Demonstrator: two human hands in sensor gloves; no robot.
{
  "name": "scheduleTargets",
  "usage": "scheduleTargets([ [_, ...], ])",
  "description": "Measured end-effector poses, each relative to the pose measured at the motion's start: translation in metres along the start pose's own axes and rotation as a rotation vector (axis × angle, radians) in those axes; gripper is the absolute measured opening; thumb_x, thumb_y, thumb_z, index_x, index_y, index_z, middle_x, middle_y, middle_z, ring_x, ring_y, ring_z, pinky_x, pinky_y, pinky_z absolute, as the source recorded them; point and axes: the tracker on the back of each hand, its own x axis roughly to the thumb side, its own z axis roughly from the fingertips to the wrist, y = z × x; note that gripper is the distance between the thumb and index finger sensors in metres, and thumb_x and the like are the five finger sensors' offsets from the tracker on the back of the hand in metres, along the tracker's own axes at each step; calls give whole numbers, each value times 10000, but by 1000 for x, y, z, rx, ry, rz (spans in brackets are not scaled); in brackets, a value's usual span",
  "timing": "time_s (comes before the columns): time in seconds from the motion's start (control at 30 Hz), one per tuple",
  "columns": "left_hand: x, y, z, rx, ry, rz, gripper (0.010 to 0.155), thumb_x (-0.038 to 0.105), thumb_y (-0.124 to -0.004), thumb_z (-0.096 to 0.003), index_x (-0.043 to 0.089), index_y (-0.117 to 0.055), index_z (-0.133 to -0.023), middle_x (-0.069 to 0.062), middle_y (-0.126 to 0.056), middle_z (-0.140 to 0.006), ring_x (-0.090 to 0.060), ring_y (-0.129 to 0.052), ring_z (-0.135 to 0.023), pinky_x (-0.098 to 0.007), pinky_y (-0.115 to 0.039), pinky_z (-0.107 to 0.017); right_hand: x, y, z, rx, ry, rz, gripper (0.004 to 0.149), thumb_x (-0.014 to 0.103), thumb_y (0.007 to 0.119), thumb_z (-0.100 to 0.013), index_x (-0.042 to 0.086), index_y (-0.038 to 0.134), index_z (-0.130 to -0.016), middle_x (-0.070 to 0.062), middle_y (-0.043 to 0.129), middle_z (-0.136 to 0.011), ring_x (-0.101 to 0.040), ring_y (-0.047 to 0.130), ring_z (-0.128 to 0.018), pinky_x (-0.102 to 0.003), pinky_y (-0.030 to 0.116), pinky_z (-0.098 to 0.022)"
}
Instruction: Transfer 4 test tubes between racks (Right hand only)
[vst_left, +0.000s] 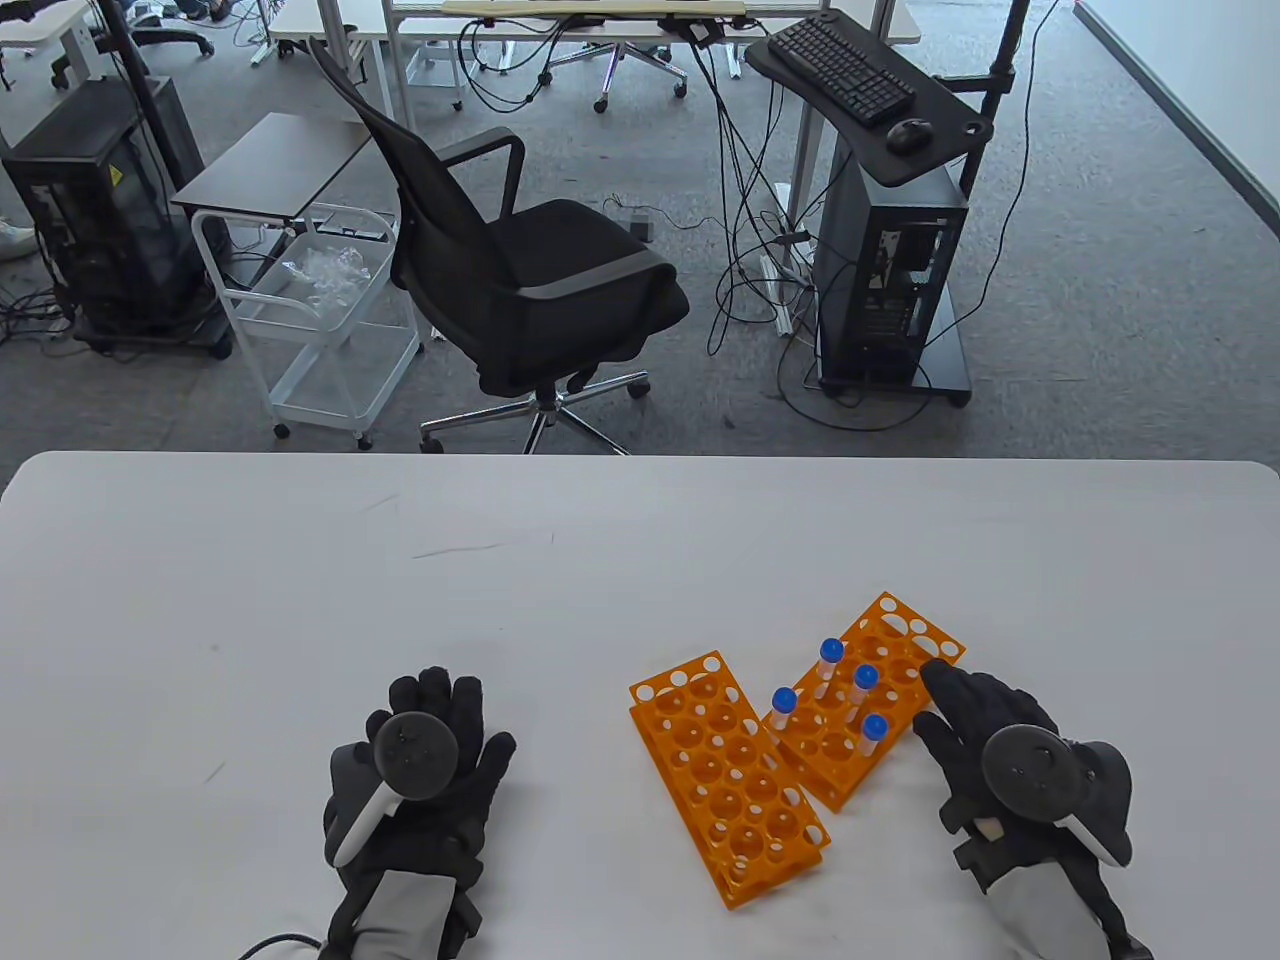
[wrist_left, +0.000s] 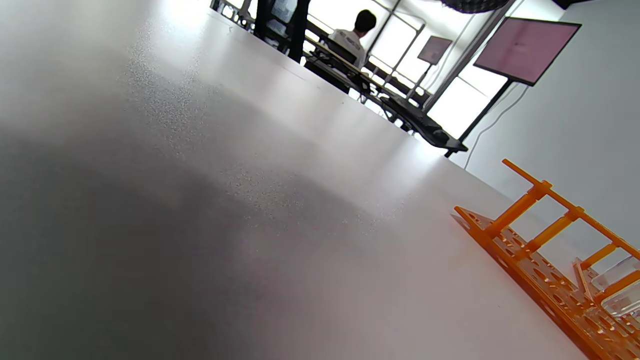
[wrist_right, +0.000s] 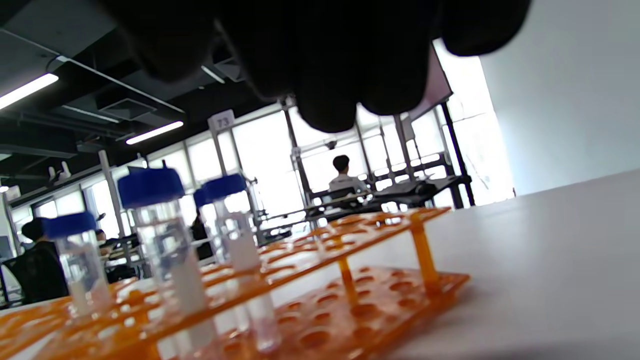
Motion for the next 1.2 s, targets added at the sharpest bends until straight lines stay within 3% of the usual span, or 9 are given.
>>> scheduleTargets([
  [0.57,0,1,0,4,-8,11,692,647,-458,-573,445,-89,-1122,153,98,-1161,-93,245,-1027,-395,165,-749,37,12,-60,62,77,-66,564,396,772,-486,127,735,-981,-170,882,-923,-441,819,-817,-657,592,-617],
  [1.2,-1,2,0,0,-6,26,690,647,-457,-574,446,-92,-1124,149,95,-1163,-97,240,-1029,-396,160,-753,26,36,-64,248,144,-24,557,366,828,-454,82,795,-932,-193,946,-836,-446,895,-718,-653,635,-576],
])
